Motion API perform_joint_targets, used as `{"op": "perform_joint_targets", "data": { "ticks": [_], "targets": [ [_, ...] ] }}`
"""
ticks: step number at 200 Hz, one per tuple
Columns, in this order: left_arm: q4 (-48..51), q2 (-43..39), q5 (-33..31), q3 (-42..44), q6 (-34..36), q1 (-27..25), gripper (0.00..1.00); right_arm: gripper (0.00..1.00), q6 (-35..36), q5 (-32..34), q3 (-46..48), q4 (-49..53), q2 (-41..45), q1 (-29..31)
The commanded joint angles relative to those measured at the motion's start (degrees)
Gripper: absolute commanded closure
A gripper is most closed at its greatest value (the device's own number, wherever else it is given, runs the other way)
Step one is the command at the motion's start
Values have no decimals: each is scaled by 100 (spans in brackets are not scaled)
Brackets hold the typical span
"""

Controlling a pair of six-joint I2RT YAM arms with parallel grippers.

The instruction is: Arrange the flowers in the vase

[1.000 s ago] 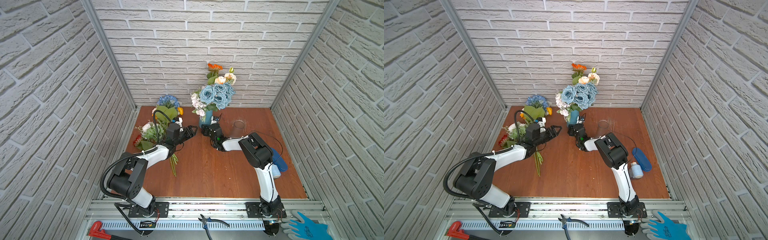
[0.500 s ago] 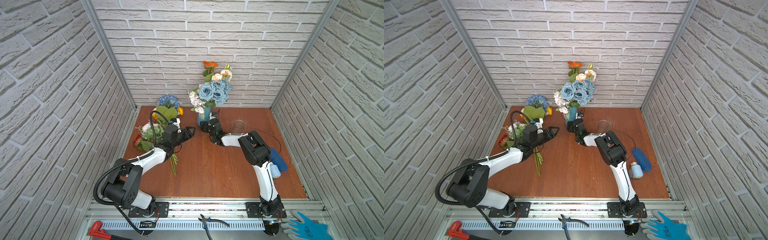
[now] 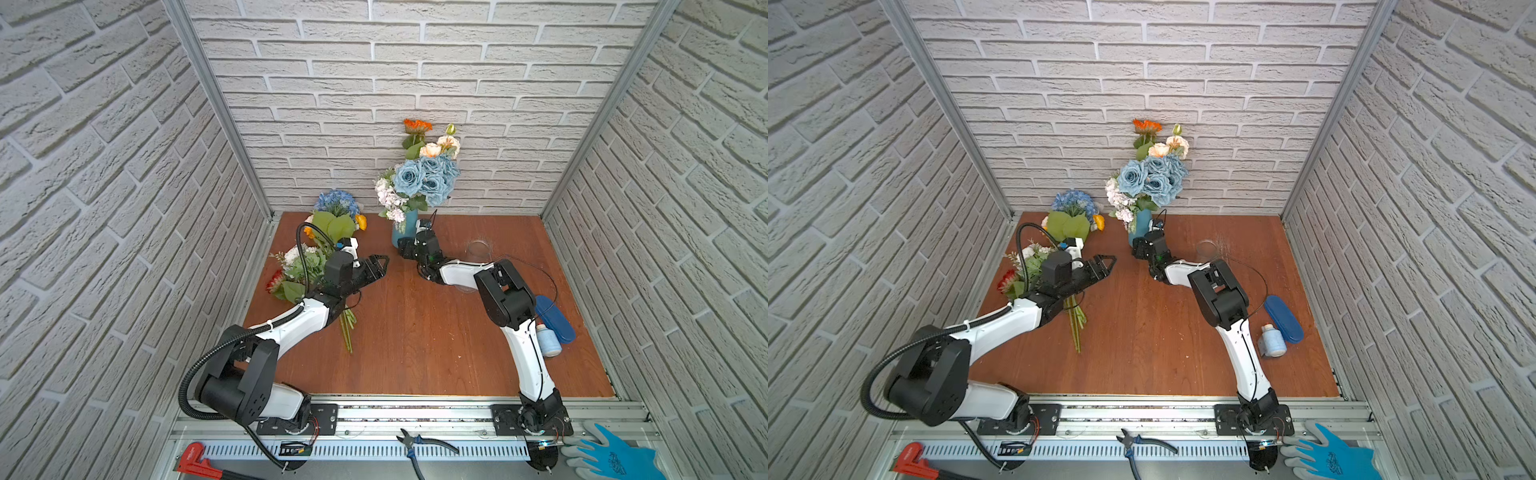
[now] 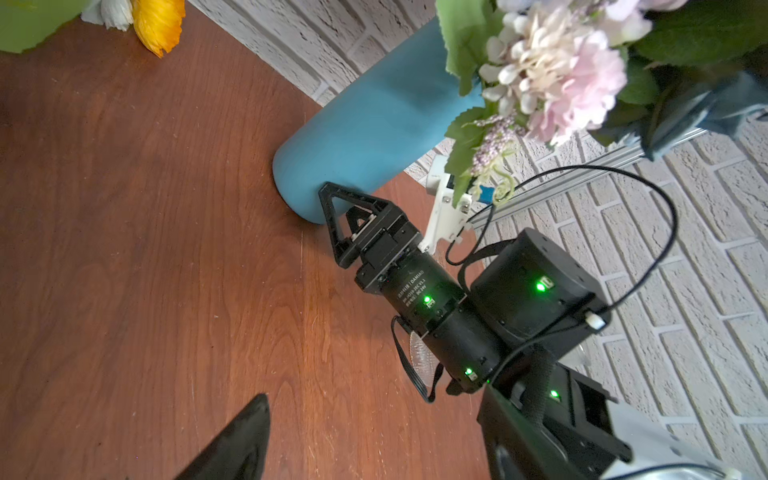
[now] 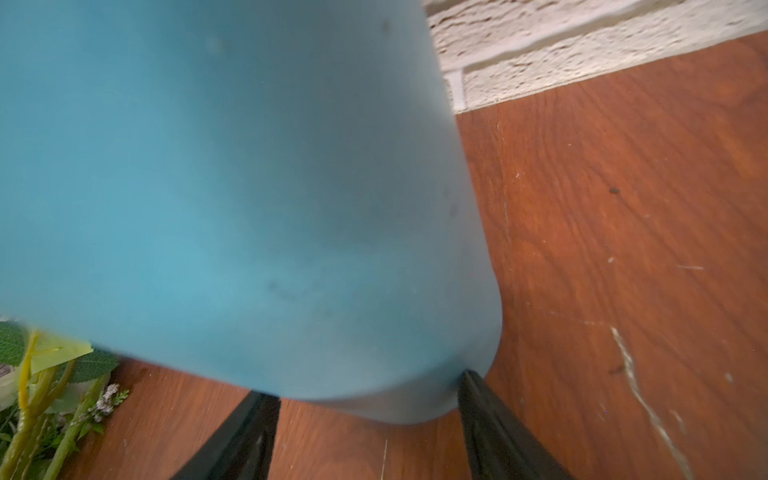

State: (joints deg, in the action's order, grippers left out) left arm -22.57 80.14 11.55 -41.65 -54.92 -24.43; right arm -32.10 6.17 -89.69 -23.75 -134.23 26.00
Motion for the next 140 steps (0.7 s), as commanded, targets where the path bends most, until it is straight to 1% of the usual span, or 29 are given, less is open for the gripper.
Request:
{"op": "perform_joint_targets", "data": {
  "ticks": [1, 38, 59, 81, 98, 105, 127, 140],
  "targets": [
    [-35, -199, -126, 86, 156, 43, 21, 31, 107, -109, -182, 19, -72, -40],
    [68, -298, -178, 96, 213, 43, 21, 31, 176, -207, -155, 11, -29, -34],
    [123, -347, -214, 105, 259, 73, 20, 31, 169, -302, 182, -314, 225, -17],
    [177, -418, -223, 113, 296, 171, 18, 29, 179, -386, 478, -308, 591, -17],
    [287, -538, -247, 98, 387, 297, 9, 28, 151, -448, 853, -426, 920, -16],
    [366, -612, -293, 96, 450, 344, 2, 28, 146, -475, 1031, -442, 1078, -12],
    [693, -910, -449, 68, 685, 576, 2, 26, 143, -622, 1579, -420, 1600, 8],
    [888, -1046, -432, 43, 751, 796, 2, 24, 172, -781, 1866, -236, 1985, 51]
  ]
}}
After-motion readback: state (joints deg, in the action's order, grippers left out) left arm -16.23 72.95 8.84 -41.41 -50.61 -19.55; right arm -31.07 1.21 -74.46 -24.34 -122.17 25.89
